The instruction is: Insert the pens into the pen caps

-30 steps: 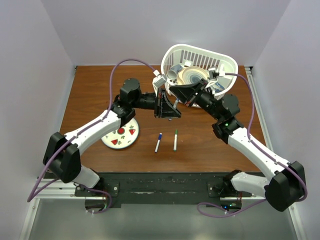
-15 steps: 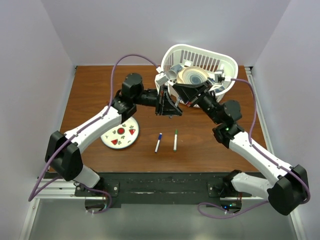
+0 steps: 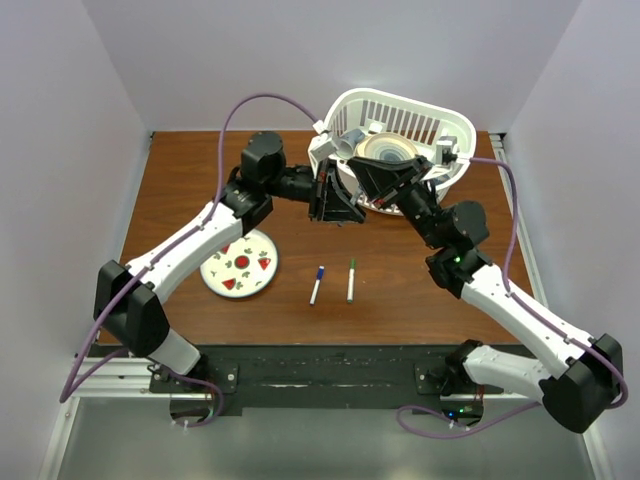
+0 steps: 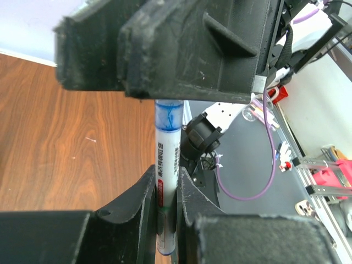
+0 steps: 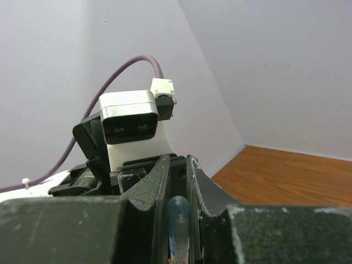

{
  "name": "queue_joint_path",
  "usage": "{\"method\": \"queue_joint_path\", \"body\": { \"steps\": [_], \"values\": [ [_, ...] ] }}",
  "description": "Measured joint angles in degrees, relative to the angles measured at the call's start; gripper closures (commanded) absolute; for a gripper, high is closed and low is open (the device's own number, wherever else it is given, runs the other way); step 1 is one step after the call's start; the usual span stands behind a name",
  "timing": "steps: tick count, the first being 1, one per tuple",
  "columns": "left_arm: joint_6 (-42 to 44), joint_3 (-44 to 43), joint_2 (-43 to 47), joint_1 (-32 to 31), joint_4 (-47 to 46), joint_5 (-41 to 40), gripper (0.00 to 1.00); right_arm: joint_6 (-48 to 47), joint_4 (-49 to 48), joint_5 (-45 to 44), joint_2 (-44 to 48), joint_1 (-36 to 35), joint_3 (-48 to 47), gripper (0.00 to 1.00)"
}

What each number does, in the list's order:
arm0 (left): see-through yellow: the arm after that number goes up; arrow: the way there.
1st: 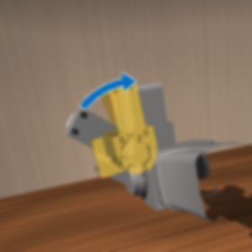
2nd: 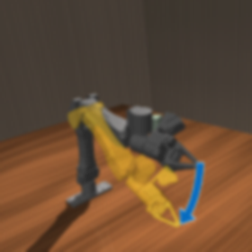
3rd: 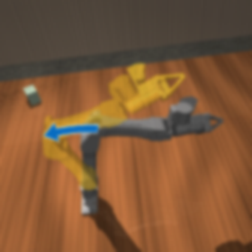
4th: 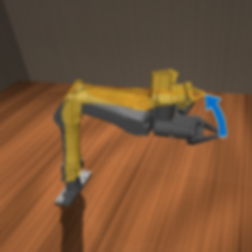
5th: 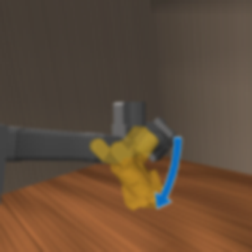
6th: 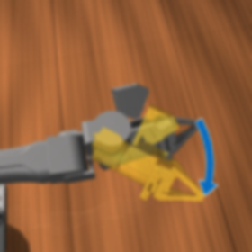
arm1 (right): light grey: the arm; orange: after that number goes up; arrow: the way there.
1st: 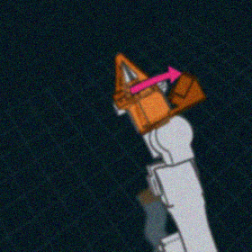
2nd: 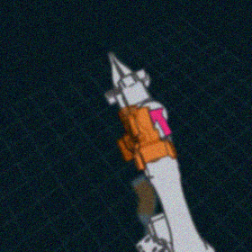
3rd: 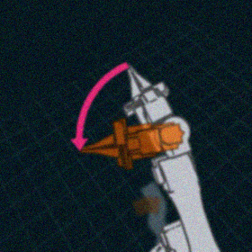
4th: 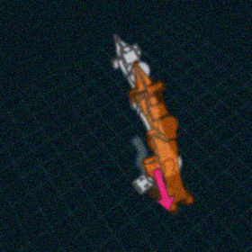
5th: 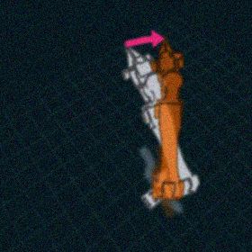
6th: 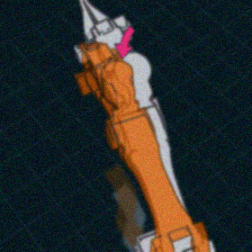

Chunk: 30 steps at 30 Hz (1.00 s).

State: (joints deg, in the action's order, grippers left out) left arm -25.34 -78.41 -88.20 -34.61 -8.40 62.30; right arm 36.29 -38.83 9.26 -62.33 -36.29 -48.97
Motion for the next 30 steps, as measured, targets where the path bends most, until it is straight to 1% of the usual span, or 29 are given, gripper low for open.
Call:
{"method": "queue_joint_path", "body": {
  "steps": [6,12,23,26,30],
  "values": [
    [-0.7,0.0,0.0,2.6,-0.4,4.6,1.0,-1.1,1.0,-2.0,0.1,-1.9,0.0,1.0],
    [-2.8,0.0,-0.1,3.7,-4.4,7.5,1.0,-0.9,-0.7,-4.0,0.1,-3.3,0.1,1.0],
    [-6.5,-1.2,-0.6,5.4,-10.2,11.6,1.0,-1.3,-1.8,-8.3,-0.9,-6.6,-1.4,1.0],
    [-7.5,-1.9,-1.2,6.0,-12.7,12.5,1.0,-2.0,-1.8,-9.5,-2.3,-7.2,-3.2,1.0],
    [-8.0,-2.6,-1.3,6.9,-13.3,13.7,1.0,-2.4,-3.2,-10.2,-3.8,-7.8,-4.0,1.0]
  ]
}}
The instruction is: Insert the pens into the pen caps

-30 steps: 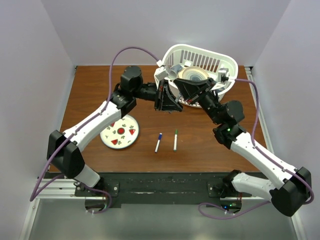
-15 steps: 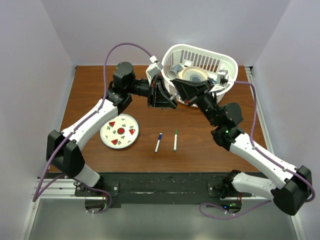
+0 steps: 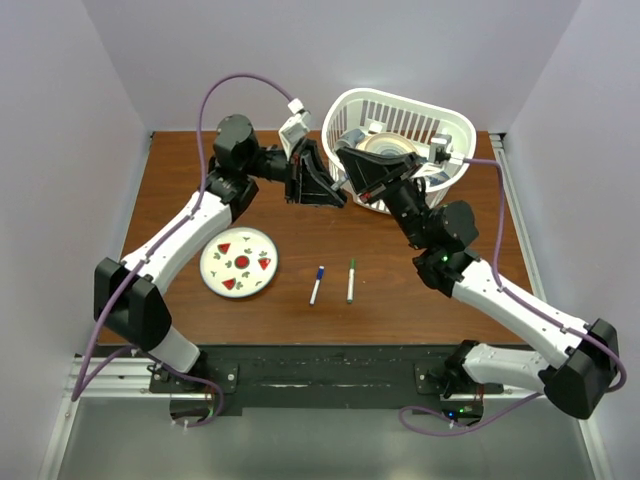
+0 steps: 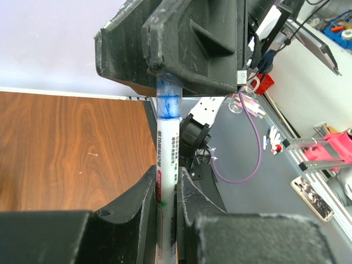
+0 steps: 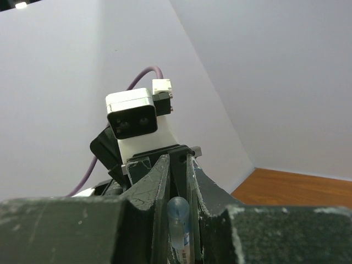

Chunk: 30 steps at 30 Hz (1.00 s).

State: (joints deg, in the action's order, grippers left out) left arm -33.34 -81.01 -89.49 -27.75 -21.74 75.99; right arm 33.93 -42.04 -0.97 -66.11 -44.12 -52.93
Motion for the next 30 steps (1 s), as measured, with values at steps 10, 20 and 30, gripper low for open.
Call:
{"method": "queue_joint_path", "body": {
  "steps": [10,20,30],
  "values": [
    [-0.7,-3.7,-2.7,1.2,-0.5,2.1,1.0,-1.6,-1.4,-2.5,-3.3,-0.5,-2.6,1.0],
    [-1.8,-9.5,-4.3,2.0,0.3,7.6,1.0,-2.7,-4.2,-4.1,-4.1,-2.9,-3.6,1.0],
    [-2.3,-9.9,-4.5,2.8,-0.6,9.9,1.0,-3.6,-3.6,-4.3,-6.1,-4.2,-5.9,1.0]
  ]
}}
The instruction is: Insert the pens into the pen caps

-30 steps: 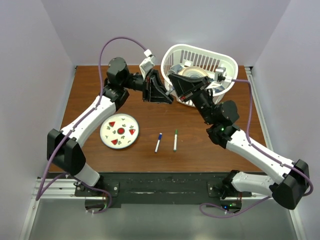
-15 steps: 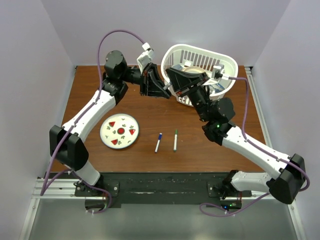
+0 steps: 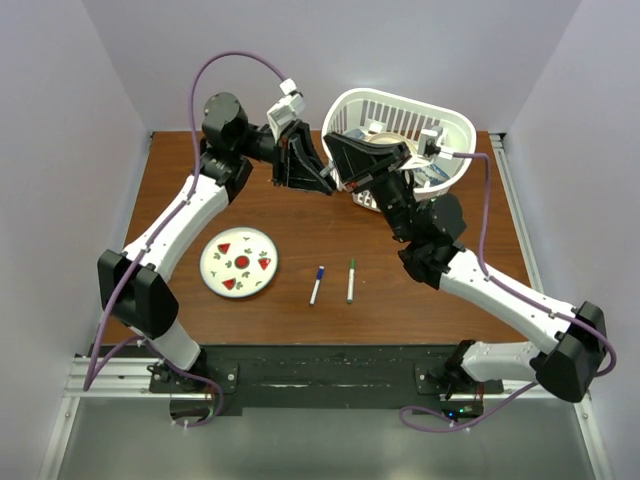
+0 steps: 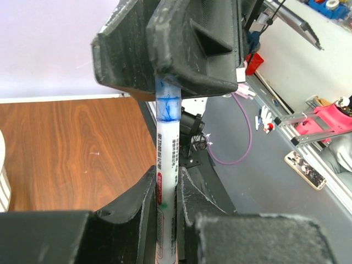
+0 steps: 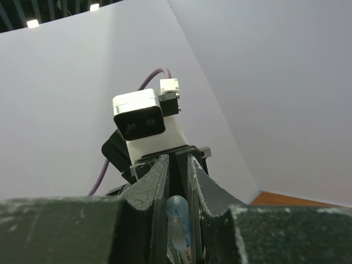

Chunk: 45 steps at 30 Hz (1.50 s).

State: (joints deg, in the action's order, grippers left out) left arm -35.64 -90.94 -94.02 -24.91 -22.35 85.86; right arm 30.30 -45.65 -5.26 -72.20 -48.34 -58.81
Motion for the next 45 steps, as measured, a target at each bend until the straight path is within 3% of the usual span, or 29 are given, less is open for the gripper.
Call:
{"method": "queue_joint_path", "body": {
  "steps": [17,28,31,32,35,38,39,45],
  "values": [
    [3.3,2.5,0.8,0.5,4.4,-0.2,1.0,-4.8,6.6,-6.4,-1.6,-2.8,-2.6,1.0],
    [-2.1,18.6,6.3,-1.2,-7.0,-6.3,1.0,-2.2,19.8,-5.7,2.4,-3.0,-1.6,1.0],
    [-3.4,20.8,8.0,-2.7,-8.2,-8.7,1.0,-1.0,23.3,-5.9,5.2,-3.4,-1.4,0.93],
    [-3.8,21.5,8.7,-3.1,-8.7,-9.4,1.0,-0.8,24.0,-5.9,5.8,-3.5,-1.4,0.8],
    [-4.2,23.4,10.7,-4.0,-9.9,-12.3,1.0,0.3,27.5,-5.7,8.3,-4.0,-1.9,0.61],
    [-4.1,24.2,12.4,-3.5,-11.8,-18.5,1.0,1.4,33.4,-5.8,9.4,-5.5,-2.3,0.51],
    [-4.1,24.8,13.1,-2.9,-12.2,-21.0,1.0,1.7,34.8,-5.7,9.6,-5.5,-3.2,0.43],
    [-3.1,28.1,15.1,-2.8,-11.8,-28.5,1.0,0.2,45.8,-4.3,12.7,-6.4,-6.5,0.35]
  ]
}}
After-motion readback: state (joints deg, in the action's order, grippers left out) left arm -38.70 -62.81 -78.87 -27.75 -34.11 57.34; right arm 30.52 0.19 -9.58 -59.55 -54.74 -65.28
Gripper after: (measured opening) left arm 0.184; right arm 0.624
